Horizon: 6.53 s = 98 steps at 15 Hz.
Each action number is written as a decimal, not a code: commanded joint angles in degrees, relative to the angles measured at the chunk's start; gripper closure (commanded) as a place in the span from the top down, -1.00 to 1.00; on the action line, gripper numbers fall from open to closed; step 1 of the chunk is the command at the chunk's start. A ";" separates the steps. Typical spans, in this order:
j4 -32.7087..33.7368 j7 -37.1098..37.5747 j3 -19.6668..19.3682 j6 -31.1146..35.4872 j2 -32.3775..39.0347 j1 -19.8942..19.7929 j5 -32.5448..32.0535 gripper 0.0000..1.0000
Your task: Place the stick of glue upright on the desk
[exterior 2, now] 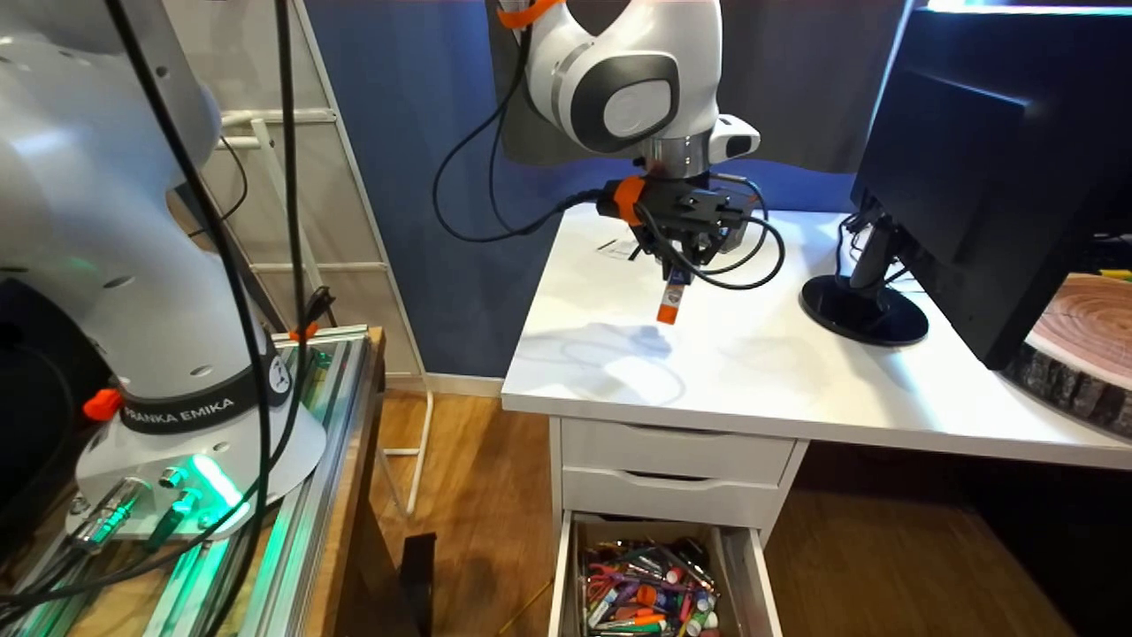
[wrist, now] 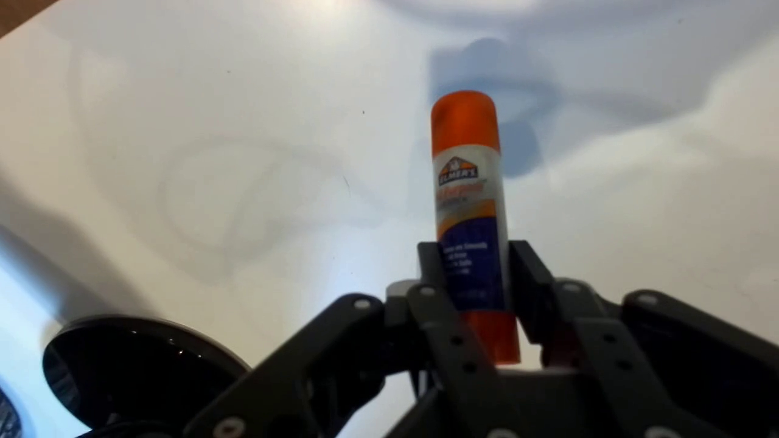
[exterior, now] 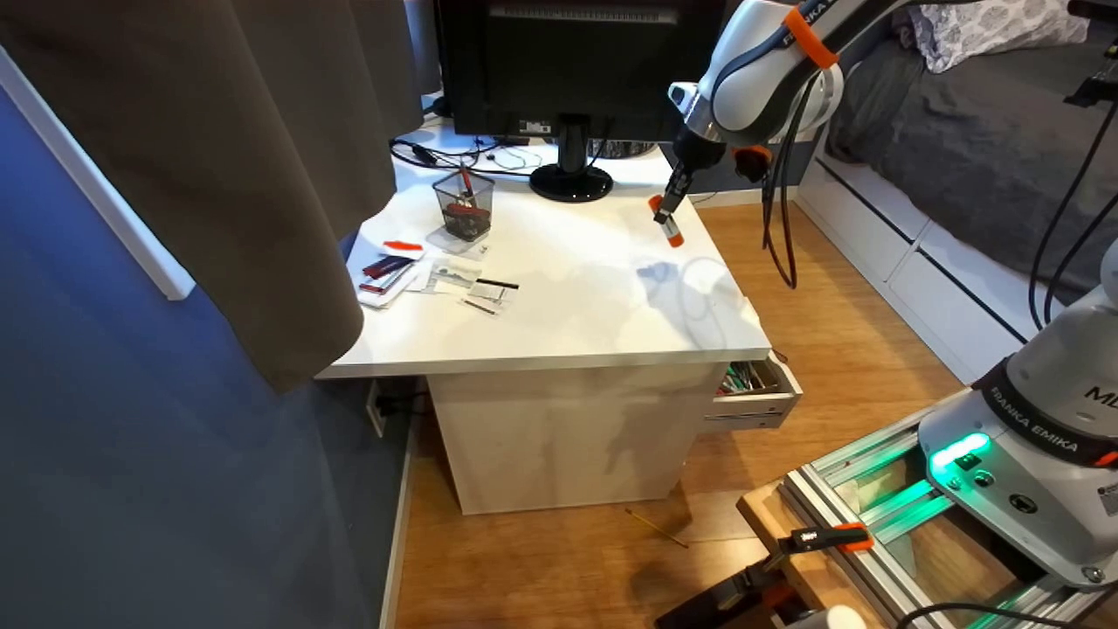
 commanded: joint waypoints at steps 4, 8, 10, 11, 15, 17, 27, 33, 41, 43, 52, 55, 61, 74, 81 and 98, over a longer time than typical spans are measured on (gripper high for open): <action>0.01 -1.82 1.28 0.22 0.17 -0.71 2.14 -0.85; -0.07 -3.09 2.57 1.69 1.07 -1.76 4.10 -0.85; -0.14 -4.17 3.60 2.75 1.44 -2.42 5.99 -0.85; -0.15 -5.53 4.79 3.43 1.66 -3.20 7.59 -0.85; 0.05 -10.55 9.95 7.27 3.15 -7.08 13.02 -0.85; 0.25 -13.05 12.86 8.64 4.01 -9.53 15.23 -0.85; 0.62 -21.06 25.05 14.07 9.63 -21.45 16.98 -0.85; 0.08 -21.24 26.44 15.40 10.99 -23.16 15.86 -0.38; 0.27 -21.94 27.00 15.80 11.81 -23.71 15.86 -0.38; 0.27 -21.94 27.00 15.80 11.81 -23.72 15.86 -0.85; 4.00 -15.56 30.50 25.67 23.10 -29.14 4.14 -0.85; 4.83 -8.38 28.86 28.95 26.20 -29.42 -6.79 -0.85; 7.07 2.27 24.34 32.83 30.02 -27.87 -22.15 -0.85; 10.12 6.32 22.15 33.70 33.10 -27.28 -28.29 0.39; 9.89 7.14 22.40 32.55 32.66 -27.89 -29.16 1.00; 4.09 8.47 31.96 14.15 24.48 -40.26 -27.46 1.00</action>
